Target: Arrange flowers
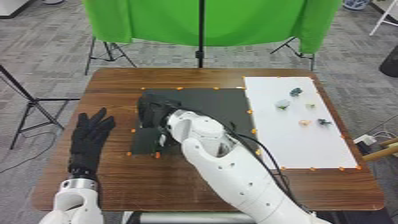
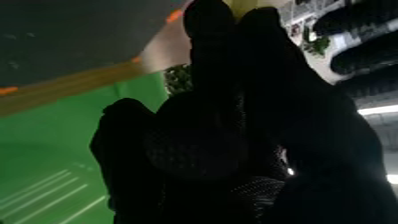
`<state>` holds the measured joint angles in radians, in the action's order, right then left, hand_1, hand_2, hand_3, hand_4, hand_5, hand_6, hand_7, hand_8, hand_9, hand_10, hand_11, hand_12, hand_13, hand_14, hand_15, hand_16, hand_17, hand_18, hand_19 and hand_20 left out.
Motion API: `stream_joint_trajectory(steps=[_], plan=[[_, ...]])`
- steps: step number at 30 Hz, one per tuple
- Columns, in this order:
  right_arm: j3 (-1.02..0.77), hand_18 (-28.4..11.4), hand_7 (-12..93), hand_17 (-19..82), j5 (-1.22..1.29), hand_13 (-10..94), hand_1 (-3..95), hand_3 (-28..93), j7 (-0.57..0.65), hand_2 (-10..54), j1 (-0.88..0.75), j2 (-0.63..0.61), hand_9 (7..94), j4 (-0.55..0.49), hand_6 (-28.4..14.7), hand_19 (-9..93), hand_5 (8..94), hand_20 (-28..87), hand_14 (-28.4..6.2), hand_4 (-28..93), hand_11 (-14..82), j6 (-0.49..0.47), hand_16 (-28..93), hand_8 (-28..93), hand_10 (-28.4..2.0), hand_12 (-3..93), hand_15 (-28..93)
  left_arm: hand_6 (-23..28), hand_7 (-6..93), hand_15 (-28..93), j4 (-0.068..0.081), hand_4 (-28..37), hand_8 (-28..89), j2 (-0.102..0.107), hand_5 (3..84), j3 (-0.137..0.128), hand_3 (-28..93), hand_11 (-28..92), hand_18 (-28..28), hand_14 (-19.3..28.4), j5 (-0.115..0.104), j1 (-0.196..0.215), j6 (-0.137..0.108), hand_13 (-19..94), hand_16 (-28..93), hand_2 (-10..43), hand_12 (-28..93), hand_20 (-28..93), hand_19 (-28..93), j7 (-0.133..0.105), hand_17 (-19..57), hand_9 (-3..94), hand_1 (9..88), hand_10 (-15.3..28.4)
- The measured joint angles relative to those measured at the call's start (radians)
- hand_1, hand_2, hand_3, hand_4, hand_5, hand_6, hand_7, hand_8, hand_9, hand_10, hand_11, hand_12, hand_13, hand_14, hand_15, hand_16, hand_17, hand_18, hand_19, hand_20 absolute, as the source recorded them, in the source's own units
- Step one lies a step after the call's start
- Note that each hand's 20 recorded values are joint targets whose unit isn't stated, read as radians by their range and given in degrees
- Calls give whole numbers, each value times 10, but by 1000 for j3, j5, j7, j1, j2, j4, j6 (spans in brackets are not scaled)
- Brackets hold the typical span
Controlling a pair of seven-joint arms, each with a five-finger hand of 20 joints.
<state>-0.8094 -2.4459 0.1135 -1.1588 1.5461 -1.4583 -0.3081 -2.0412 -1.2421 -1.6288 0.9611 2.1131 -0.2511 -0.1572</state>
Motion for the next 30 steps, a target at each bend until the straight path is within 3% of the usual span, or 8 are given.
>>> stream_joint_trajectory(steps=[5, 9, 20, 26, 30], plan=[[-1, -94, 180, 686, -9, 921, 591, 516, 2, -95, -8, 1, 896, 15, 12, 932, 654, 586, -10, -112, 99, -3, 348, 37, -100, 389, 608, 43, 49, 88, 2, -283, -56, 0, 406, 0, 556, 126, 125, 149, -4, -2, 3, 320, 49, 144, 147, 185, 52, -2, 22, 430, 144, 123], [-1, -96, 178, 685, -8, 920, 562, 535, 8, -95, -9, 1, 882, 17, 20, 932, 627, 587, -11, -125, 133, -4, 348, -89, -109, 362, 606, 44, 48, 87, 3, -283, -56, -1, 405, 0, 560, 128, 125, 149, -6, -3, 5, 321, 49, 128, 147, 185, 53, -2, 22, 431, 141, 124], [1, -100, 167, 677, -10, 917, 483, 608, 6, -95, -1, -27, 857, -8, 14, 932, 594, 582, -13, -151, 235, -4, 350, -94, -124, 284, 600, 45, 46, 88, 1, -283, -55, -6, 405, -10, 558, 129, 127, 150, -6, 5, 7, 321, 50, 116, 149, 184, 55, -2, 20, 432, 143, 125], [-23, -143, 169, 556, 119, 810, 451, 631, 88, -95, 0, -160, 756, -221, 4, 930, 619, 530, -65, -147, 223, 122, 336, -81, -149, 238, 599, 46, 47, 88, -7, -283, -54, -14, 406, -25, 567, 133, 127, 149, -6, 23, 8, 322, 51, 108, 151, 184, 54, -1, 21, 434, 140, 125], [-192, -156, 168, 527, 150, 766, 432, 629, 171, -95, -43, -258, 701, -402, -12, 930, 616, 509, -84, -142, 207, 121, 331, -72, -166, 241, 611, 45, 47, 89, -15, -283, -54, -18, 406, -36, 566, 135, 127, 149, -6, 38, 7, 323, 51, 103, 152, 184, 53, 1, 21, 435, 144, 126]])
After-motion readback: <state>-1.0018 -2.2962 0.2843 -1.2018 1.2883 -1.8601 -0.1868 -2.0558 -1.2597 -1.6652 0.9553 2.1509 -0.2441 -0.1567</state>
